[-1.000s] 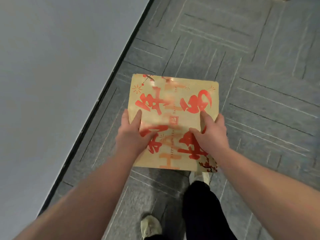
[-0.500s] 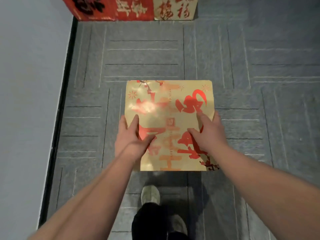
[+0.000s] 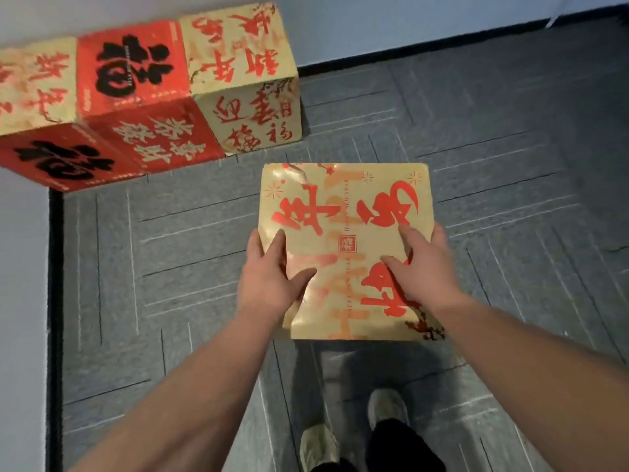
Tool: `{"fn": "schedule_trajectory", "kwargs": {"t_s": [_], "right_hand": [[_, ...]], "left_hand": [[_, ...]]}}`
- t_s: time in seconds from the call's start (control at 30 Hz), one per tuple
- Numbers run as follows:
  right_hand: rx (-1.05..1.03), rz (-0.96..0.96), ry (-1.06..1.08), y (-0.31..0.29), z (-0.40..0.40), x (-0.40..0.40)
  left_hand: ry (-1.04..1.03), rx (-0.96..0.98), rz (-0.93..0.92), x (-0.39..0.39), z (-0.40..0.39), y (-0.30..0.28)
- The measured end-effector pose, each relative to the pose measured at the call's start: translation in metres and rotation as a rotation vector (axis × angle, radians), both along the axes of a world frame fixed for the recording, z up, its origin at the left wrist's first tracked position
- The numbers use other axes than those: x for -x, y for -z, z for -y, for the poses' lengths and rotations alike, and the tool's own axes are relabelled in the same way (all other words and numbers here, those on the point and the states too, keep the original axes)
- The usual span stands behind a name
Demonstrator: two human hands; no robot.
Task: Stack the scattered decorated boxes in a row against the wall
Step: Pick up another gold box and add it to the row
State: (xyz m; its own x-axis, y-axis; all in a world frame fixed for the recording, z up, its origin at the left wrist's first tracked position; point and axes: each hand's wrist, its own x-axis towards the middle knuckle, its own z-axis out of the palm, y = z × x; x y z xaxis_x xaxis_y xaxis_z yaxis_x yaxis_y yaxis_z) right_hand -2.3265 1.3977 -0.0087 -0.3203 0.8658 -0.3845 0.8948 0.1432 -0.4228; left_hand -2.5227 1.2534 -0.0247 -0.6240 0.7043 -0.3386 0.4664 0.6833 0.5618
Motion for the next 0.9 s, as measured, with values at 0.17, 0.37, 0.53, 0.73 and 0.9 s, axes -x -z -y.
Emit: {"fn": "schedule_trajectory", "kwargs": {"t_s": [0.17, 0.37, 0.53, 0.73, 0.9], "right_hand": [[-0.01, 0.062, 0.026, 0.002, -0.096, 0.034], [-0.064, 0.06, 0.006, 0.009, -0.206, 0.074], [-0.077, 0.115, 0.011, 0.007, -0.298, 0.085], [-0.023, 0.179, 0.07, 0.01, -0.381, 0.109], [-0.057, 0.184, 0.142, 0.01, -0.459, 0.127]], "left_hand": [[0.043, 0.029, -0.016, 0.034, -0.098, -0.006], [0.066, 0.053, 0.008, 0.076, -0.218, -0.003], [0.101, 0.008, 0.042, 0.088, -0.313, -0.007], [0.13, 0.023, 0.075, 0.118, -0.403, -0.001], [0.226, -0.056, 0.095, 0.145, -0.494, 0.002]]}}
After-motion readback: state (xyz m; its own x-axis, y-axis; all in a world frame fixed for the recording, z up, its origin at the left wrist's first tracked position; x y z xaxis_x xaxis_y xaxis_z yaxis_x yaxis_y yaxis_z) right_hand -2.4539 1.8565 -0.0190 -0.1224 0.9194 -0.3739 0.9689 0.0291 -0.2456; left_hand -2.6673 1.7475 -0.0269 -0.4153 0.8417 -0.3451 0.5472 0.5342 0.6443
